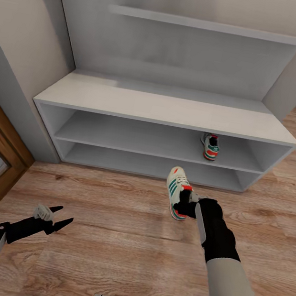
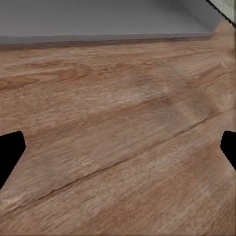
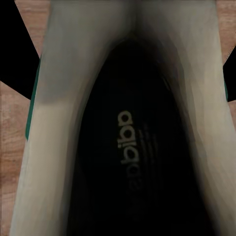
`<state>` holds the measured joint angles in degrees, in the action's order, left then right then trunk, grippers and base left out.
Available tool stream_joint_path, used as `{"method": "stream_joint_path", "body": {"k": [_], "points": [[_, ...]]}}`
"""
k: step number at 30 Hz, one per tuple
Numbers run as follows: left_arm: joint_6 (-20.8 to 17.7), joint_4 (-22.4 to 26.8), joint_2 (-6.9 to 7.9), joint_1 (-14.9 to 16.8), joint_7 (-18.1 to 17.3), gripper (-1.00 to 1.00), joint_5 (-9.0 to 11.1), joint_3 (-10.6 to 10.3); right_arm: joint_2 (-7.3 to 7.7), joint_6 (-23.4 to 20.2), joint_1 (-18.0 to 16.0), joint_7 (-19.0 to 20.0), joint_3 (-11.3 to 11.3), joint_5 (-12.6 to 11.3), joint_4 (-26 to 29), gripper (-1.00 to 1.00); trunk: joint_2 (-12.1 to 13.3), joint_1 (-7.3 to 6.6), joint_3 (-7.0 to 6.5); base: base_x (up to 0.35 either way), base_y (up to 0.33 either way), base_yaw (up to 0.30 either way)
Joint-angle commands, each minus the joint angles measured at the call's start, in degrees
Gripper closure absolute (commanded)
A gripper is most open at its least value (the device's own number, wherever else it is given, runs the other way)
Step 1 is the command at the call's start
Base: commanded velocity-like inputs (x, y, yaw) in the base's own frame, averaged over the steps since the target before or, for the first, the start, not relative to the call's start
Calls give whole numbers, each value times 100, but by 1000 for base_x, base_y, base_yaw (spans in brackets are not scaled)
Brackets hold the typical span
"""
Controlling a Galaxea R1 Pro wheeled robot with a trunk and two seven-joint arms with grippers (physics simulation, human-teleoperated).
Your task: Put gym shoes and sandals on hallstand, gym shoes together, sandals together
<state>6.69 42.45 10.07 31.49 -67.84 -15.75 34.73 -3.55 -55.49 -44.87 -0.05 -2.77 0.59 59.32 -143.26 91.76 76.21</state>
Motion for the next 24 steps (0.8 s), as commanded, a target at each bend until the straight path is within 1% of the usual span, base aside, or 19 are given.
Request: {"method": "stream_joint_path", "body": {"k": [1,2,5,6,8,14,22,24], "points": [[132,-3,-5,6,-35,-100,-65,26,-5,-23,-132,-192,-13,3,-110,100,-2,-1,4,0,0,0],[140,-4,-5,6,-37,-100,-69,26,-5,-23,-161,-276,-13,3,-125,100,-2,-1,4,0,0,0],[175,-7,-5,6,-44,-100,-83,25,-5,-23,-346,-953,-13,3,-172,100,-2,-1,4,0,0,0],[178,-8,-5,6,-43,-100,-84,25,-5,-23,-367,-1060,-13,3,-176,100,-2,-1,4,0,0,0],[181,-8,-5,6,-41,-100,-85,25,-5,-23,-384,-1156,-13,3,-180,100,-2,-1,4,0,0,0],[182,-15,-12,6,-37,-100,-86,23,3,-23,-402,-1261,-13,7,-169,100,-2,-1,4,0,0,0],[179,-17,-13,6,-37,-100,-86,25,-5,-23,-407,-1271,-13,25,-89,100,-2,-1,4,0,0,0],[181,-17,-13,6,-37,-100,-86,25,-3,-23,-408,-1275,-13,27,41,100,-2,-1,4,0,0,0]]}}
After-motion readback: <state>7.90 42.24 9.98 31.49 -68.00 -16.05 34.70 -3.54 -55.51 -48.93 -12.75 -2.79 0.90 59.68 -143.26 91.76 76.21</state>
